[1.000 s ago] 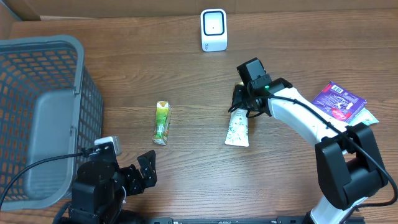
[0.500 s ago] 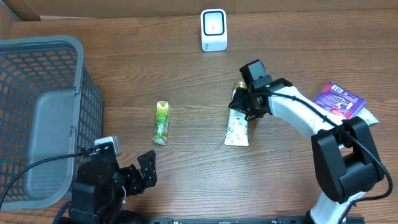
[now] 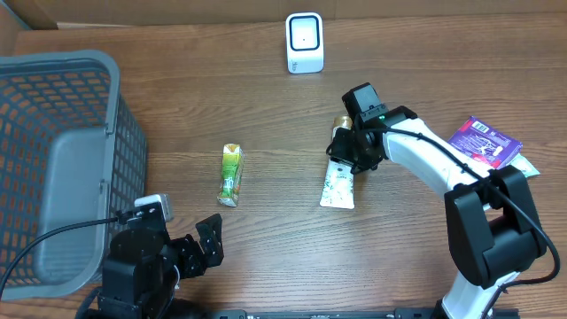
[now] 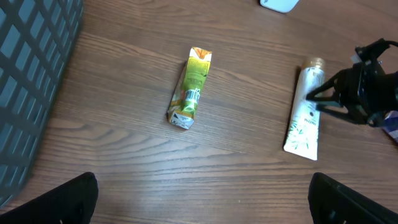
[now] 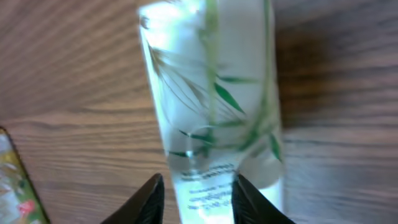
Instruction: Scan the item barcode
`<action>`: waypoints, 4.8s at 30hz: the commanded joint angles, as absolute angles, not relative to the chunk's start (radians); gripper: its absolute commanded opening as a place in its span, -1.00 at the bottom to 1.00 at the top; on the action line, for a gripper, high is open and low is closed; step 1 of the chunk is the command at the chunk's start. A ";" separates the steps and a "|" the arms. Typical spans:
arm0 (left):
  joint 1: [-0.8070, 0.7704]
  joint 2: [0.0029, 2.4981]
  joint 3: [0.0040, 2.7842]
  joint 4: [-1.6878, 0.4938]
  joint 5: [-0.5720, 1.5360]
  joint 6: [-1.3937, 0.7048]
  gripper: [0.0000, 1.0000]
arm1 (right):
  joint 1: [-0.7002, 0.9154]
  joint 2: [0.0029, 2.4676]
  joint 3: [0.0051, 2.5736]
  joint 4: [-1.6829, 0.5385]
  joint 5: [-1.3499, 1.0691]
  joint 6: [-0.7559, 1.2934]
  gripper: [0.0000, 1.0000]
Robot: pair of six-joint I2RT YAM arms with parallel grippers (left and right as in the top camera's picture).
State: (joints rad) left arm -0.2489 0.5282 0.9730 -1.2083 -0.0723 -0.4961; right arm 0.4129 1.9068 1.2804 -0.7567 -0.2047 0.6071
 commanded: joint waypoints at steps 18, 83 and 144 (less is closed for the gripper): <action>-0.249 0.522 0.970 -1.208 -0.085 -0.494 0.99 | 0.465 1.846 1.326 -0.875 -0.041 0.388 -0.03; -0.249 0.522 0.970 -1.208 -0.085 -0.494 0.99 | 0.740 2.131 1.439 -0.937 0.443 0.441 -0.93; -0.249 0.522 0.970 -1.208 -0.085 -0.494 0.99 | 0.133 1.813 1.620 1.024 -1.562 1.949 -0.93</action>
